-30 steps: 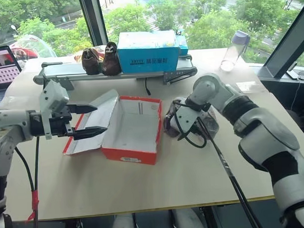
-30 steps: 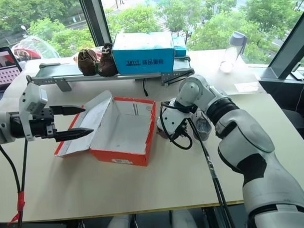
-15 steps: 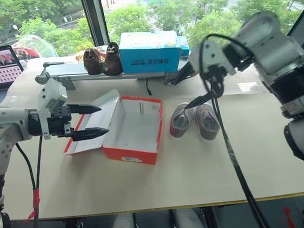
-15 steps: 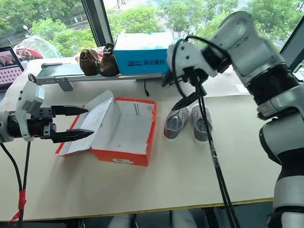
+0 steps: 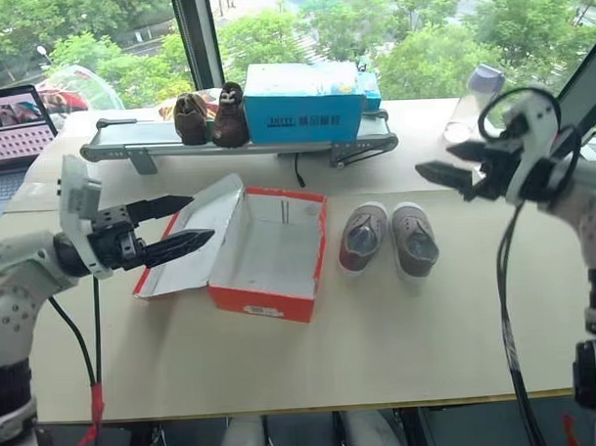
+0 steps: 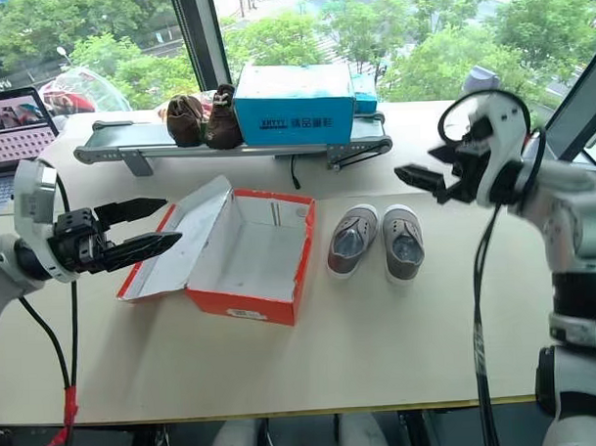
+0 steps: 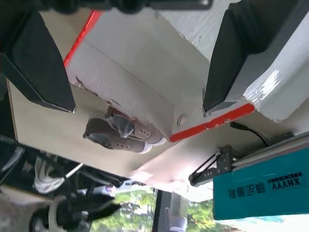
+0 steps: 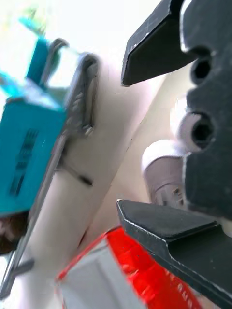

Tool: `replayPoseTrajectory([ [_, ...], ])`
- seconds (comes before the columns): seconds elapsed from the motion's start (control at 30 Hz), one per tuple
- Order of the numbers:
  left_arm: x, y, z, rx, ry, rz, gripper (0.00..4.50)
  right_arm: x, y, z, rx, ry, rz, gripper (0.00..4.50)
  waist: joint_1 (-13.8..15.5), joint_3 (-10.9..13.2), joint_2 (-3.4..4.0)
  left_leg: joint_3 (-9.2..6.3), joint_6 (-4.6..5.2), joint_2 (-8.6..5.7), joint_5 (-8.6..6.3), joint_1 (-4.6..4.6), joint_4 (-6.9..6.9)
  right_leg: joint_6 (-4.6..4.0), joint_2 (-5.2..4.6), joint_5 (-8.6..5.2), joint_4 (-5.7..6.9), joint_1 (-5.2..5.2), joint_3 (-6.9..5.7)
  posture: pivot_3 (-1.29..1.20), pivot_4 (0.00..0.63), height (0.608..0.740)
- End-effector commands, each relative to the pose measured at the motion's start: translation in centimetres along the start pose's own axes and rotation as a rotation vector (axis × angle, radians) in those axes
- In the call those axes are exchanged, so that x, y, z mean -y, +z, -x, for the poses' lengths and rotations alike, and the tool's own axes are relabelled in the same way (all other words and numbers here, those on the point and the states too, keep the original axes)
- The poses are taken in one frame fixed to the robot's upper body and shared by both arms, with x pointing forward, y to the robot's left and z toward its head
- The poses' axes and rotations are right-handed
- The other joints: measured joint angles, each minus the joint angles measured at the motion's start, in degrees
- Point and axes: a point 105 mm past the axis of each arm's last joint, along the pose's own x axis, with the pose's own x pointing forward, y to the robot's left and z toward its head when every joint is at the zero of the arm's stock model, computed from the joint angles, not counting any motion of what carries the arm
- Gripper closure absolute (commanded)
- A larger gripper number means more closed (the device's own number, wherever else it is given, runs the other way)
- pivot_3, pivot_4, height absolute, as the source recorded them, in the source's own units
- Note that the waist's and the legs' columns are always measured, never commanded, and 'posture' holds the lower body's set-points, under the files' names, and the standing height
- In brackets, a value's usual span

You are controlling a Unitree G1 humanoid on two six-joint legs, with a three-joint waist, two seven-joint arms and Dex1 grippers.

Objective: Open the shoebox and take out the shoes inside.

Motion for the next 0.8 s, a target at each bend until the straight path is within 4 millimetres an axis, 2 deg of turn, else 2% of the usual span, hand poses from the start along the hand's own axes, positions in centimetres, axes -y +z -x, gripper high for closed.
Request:
replayPoseTrajectory([
  [0.03,-0.8,-2.0,1.9,0.011,0.236,-0.052,0.00,1.0,-2.0,3.2,0.113,-0.290,0.025,0.03,0.0,-0.1,0.04,0.04,0.00,0.00,0.00,0.04,-0.03,0.00,0.01,0.00,0.02,0.01,0.07,0.00,0.150,0.740],
  [0.13,-1.0,-3.9,3.0,0.013,0.371,-0.039,0.00,0.0,-4.7,5.2,0.106,-0.389,0.042,0.03,0.2,-0.1,0.05,0.09,0.01,-0.05,-0.01,0.04,-0.12,0.01,-0.04,-0.02,-0.01,-0.02,0.13,0.00,0.150,0.740],
  [0.2,-2.4,-5.4,4.7,0.008,0.561,-0.095,0.00,-1.8,-6.2,5.7,0.084,-0.385,0.076,0.03,0.3,-0.1,0.05,0.14,0.00,-0.08,-0.01,0.01,0.00,0.10,-0.06,-0.01,-0.01,-0.03,0.19,0.00,0.150,0.740],
  [0.27,-2.9,-6.8,6.0,-0.012,0.689,-0.129,0.00,-2.9,-7.0,6.0,0.078,-0.390,0.093,0.03,0.1,-0.2,-0.01,0.37,0.00,-0.08,-0.01,0.22,0.05,0.17,-0.06,0.04,-0.07,0.12,0.40,0.00,0.150,0.740],
  [0.37,-0.6,-8.0,5.3,-0.003,0.659,-0.123,0.00,-3.0,-7.7,6.2,0.063,-0.419,0.129,0.03,-0.2,-0.4,-0.34,0.83,-0.03,0.01,-0.03,0.69,0.00,-0.21,0.00,-0.12,-0.24,0.37,0.84,0.00,0.150,0.740],
  [0.5,1.6,-9.0,4.2,0.018,0.693,-0.120,0.00,-3.1,-8.8,5.8,0.038,-0.447,0.154,0.03,0.2,-0.6,-0.54,1.15,-0.41,-0.06,-0.26,0.61,0.10,-0.12,-0.03,-0.07,-0.58,0.43,1.23,0.00,0.150,0.740],
  [0.67,2.6,-10.4,3.6,0.024,0.714,-0.105,0.00,-3.8,-10.1,5.4,0.014,-0.455,0.127,0.03,0.2,-0.9,-0.64,1.15,-0.42,-0.08,-0.27,0.60,0.14,-0.01,-0.01,-0.01,-0.98,0.83,1.28,0.00,0.150,0.740],
  [0.8,2.5,-10.5,3.8,0.033,0.741,-0.110,0.00,-4.4,-10.5,5.3,0.010,-0.449,0.116,0.03,0.2,-1.0,-0.76,1.15,-0.39,-0.08,-0.25,0.59,0.03,0.03,0.00,-0.02,-1.12,0.88,1.30,0.00,0.150,0.740],
])
